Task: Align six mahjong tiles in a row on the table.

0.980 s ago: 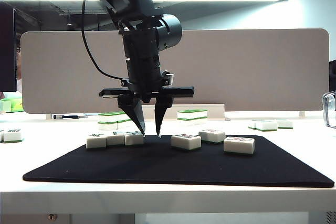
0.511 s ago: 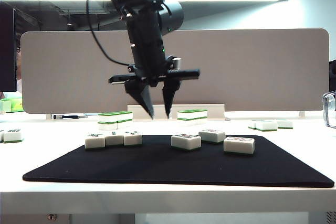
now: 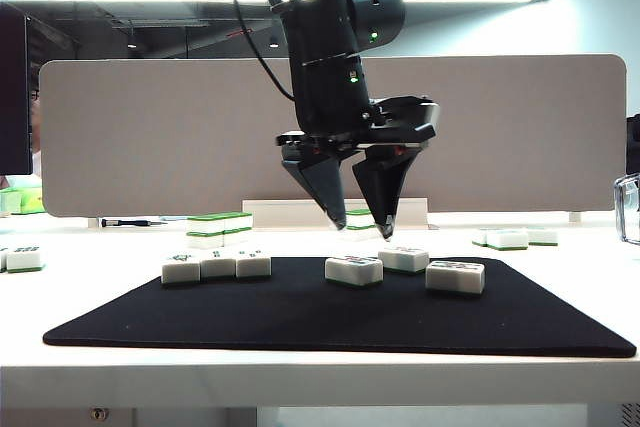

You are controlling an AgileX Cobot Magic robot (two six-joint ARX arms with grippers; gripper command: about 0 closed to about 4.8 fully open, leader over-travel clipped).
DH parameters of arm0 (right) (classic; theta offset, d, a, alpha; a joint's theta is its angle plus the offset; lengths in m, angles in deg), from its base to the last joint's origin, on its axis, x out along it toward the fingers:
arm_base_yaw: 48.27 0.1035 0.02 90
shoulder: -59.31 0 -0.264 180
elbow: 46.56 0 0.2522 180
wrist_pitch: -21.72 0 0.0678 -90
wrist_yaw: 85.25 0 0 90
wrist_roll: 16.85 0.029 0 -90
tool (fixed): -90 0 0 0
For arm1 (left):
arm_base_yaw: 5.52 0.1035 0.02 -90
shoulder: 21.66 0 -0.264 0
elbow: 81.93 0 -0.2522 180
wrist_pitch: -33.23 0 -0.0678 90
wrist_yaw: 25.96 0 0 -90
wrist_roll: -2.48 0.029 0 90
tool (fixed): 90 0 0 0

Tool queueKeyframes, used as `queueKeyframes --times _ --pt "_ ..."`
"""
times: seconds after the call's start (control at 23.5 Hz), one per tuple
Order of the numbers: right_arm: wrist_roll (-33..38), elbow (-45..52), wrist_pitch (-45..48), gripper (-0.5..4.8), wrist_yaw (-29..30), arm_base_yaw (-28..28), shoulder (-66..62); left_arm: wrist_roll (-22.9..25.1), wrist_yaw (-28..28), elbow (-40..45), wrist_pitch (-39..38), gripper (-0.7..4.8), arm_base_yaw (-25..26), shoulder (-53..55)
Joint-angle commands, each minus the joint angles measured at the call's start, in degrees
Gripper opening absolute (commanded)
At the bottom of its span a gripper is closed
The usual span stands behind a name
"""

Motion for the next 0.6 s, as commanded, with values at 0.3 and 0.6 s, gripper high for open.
queueKeyframes --times 0.3,0.6 --pt "-0.2 -0.11 0.55 -0.01 -0.11 -0.02 0.68 0.92 0.83 -0.11 0.42 3.1 0.17 2.05" --pt "-0.2 -0.11 0.55 -0.01 -0.11 -0.02 0.68 0.94 0.85 -0.11 -0.2 2.88 0.24 3.72"
